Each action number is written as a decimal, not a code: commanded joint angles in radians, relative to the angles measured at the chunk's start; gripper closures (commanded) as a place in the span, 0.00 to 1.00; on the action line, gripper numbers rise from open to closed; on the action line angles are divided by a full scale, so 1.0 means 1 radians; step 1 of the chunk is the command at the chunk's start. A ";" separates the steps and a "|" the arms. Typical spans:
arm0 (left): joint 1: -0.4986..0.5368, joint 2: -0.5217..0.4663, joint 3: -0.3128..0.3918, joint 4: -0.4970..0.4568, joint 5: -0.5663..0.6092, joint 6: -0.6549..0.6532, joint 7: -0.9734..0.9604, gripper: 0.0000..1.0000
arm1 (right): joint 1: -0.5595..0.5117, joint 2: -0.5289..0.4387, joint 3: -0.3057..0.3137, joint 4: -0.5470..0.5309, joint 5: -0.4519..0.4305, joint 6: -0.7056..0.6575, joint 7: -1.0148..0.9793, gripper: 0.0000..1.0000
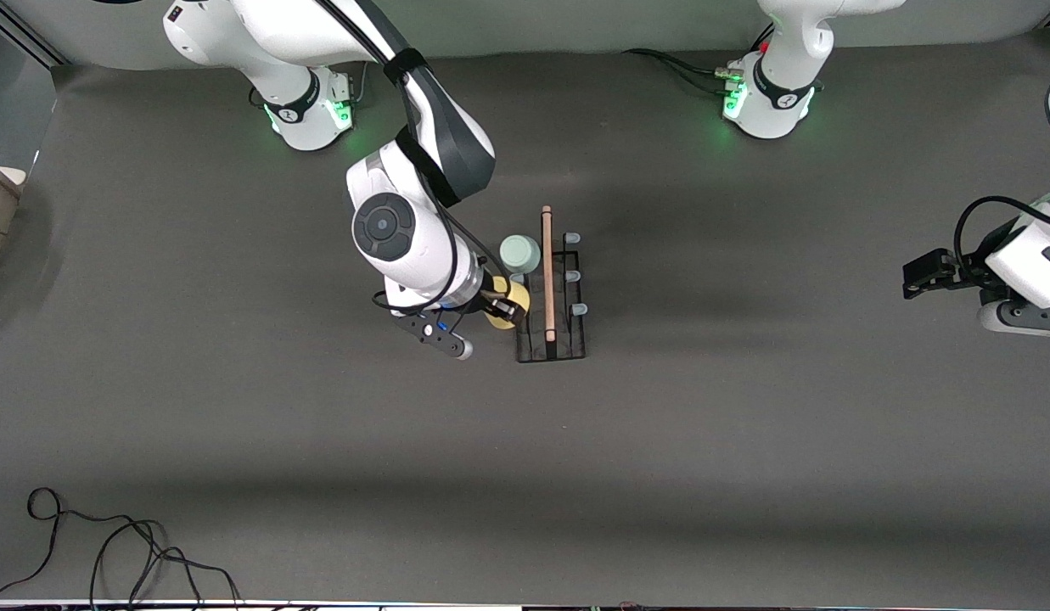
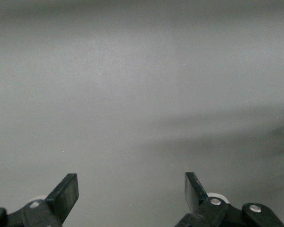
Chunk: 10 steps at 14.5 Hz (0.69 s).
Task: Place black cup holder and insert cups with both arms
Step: 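Lift the yellow cup with the right gripper and carry it to the rack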
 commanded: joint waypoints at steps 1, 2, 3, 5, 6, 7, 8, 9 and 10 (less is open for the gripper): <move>-0.008 -0.002 0.001 0.008 0.006 -0.003 0.003 0.00 | 0.013 0.038 -0.008 0.014 -0.018 0.047 0.031 0.82; -0.008 -0.002 0.001 0.008 0.006 -0.003 0.001 0.00 | 0.023 0.050 -0.008 0.014 -0.018 0.066 0.031 0.82; -0.010 -0.002 0.000 0.008 0.006 -0.003 0.001 0.00 | 0.027 0.065 -0.008 0.014 -0.016 0.087 0.031 0.82; -0.005 -0.005 0.000 0.008 0.006 -0.004 0.009 0.00 | 0.043 0.094 -0.005 0.013 -0.016 0.132 0.032 0.82; -0.002 -0.006 0.000 0.008 0.006 -0.004 0.010 0.00 | 0.048 0.110 -0.005 0.011 -0.016 0.152 0.041 0.82; -0.002 -0.008 0.000 0.008 0.006 -0.006 0.009 0.00 | 0.050 0.122 -0.004 0.011 -0.016 0.167 0.051 0.82; -0.002 -0.008 0.000 0.008 0.006 -0.006 0.009 0.00 | 0.059 0.134 -0.004 0.011 -0.016 0.176 0.052 0.82; -0.002 -0.006 0.000 0.008 0.006 -0.004 0.009 0.00 | 0.066 0.142 -0.005 0.010 -0.016 0.181 0.052 0.79; -0.002 -0.006 0.000 0.008 0.006 -0.004 0.009 0.00 | 0.067 0.148 -0.005 0.008 -0.016 0.186 0.052 0.55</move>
